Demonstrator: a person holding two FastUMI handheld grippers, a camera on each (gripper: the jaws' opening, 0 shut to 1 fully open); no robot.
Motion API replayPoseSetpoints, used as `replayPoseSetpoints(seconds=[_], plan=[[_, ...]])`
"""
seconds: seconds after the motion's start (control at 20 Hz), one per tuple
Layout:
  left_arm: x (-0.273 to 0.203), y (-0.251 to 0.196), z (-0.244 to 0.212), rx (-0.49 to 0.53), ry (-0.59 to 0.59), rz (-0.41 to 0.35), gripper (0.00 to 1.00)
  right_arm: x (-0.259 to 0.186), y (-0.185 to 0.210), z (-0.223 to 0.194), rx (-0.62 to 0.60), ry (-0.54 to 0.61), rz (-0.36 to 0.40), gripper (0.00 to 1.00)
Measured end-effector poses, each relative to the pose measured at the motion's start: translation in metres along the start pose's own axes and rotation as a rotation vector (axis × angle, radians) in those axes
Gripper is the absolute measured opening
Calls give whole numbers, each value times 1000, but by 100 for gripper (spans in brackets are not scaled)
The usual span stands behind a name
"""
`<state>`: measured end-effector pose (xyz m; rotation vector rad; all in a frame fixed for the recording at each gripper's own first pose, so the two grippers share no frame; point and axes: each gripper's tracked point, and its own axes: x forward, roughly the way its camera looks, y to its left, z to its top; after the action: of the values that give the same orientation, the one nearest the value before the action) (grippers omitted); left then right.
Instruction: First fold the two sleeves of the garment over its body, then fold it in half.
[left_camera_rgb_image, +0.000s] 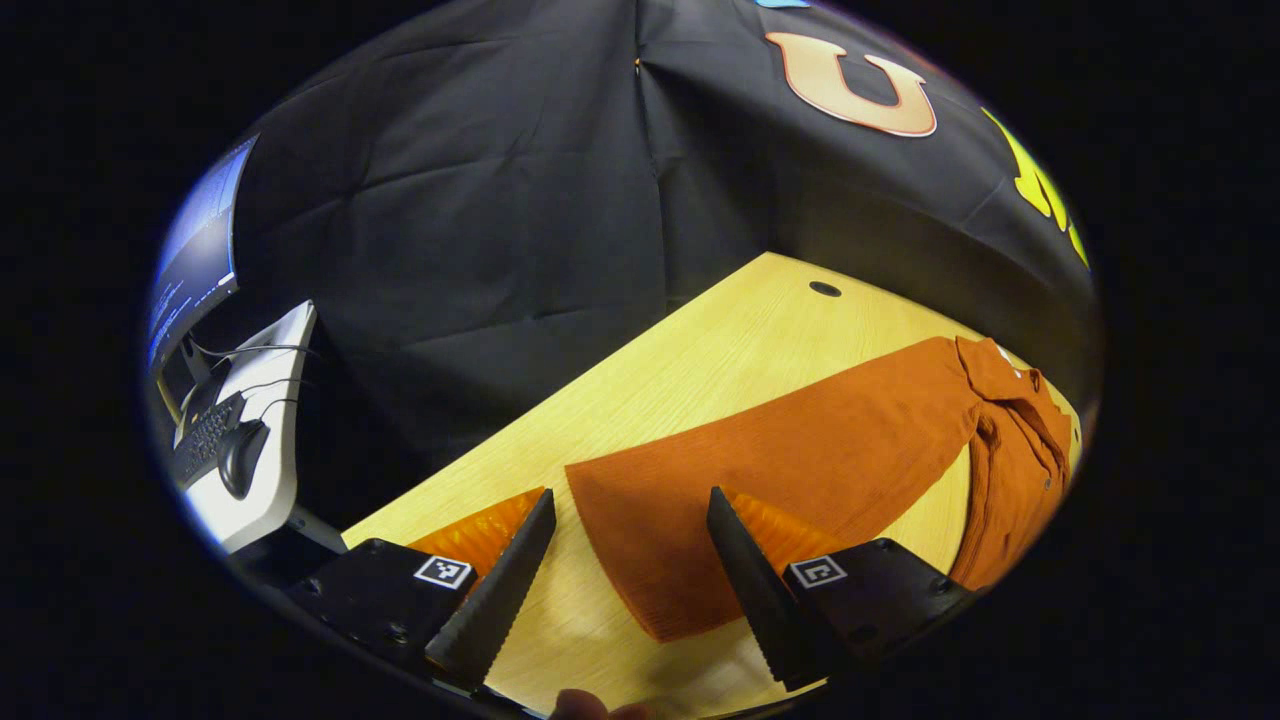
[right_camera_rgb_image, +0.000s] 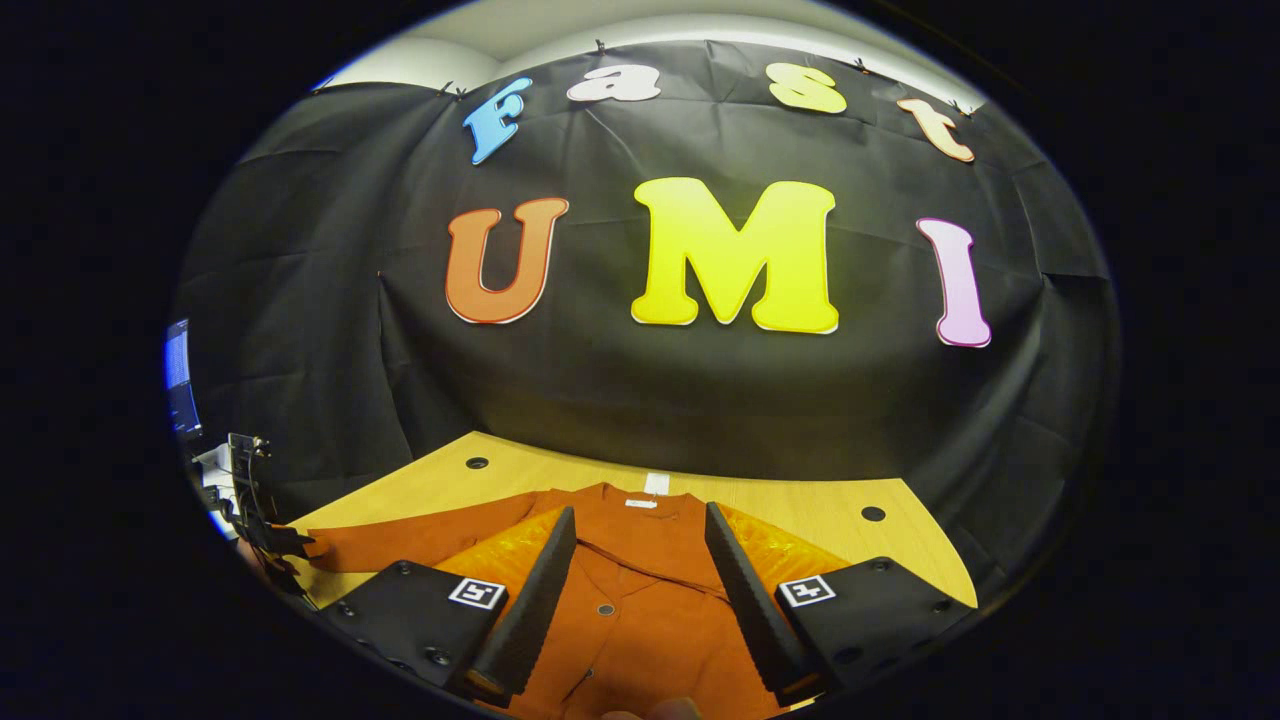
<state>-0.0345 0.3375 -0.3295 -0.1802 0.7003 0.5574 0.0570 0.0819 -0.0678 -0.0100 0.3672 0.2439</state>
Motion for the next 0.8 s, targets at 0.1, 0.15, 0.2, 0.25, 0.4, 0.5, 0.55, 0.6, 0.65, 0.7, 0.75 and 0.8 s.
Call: replayPoseSetpoints(seconds=[0.1,0.15,0.2,0.25,0.4,0.5,0.55,0.6,0.65,0.7,0.75,0.8], plan=[[5,0,2,-2,-19,2,100,0,-4,0,-2,4,-5,83],[0,-1,-2,-7,-9,7,100,1,-6,-1,1,8,-8,84],[4,-1,-1,-8,-28,10,100,1,-8,-4,5,14,-13,83],[2,-3,-4,-5,-14,9,100,1,-11,-6,13,23,-19,83],[8,-20,1,17,-35,2,51,2,-20,-6,23,34,-35,83],[7,-19,2,75,-30,47,7,0,-25,-1,10,20,-39,83],[7,-21,4,103,-27,39,6,-3,-27,1,4,13,-41,83],[6,-32,5,97,-26,-13,4,-4,-30,3,6,7,-45,84],[5,-42,8,75,-26,-63,4,-5,-33,2,11,6,-50,84],[5,-50,14,60,-25,-92,3,-5,-37,-1,19,11,-59,84],[3,-55,21,49,-21,-116,3,-6,-43,-4,30,16,-68,83],[1,-57,28,30,-20,-141,3,-6,-47,-6,42,21,-77,84]])
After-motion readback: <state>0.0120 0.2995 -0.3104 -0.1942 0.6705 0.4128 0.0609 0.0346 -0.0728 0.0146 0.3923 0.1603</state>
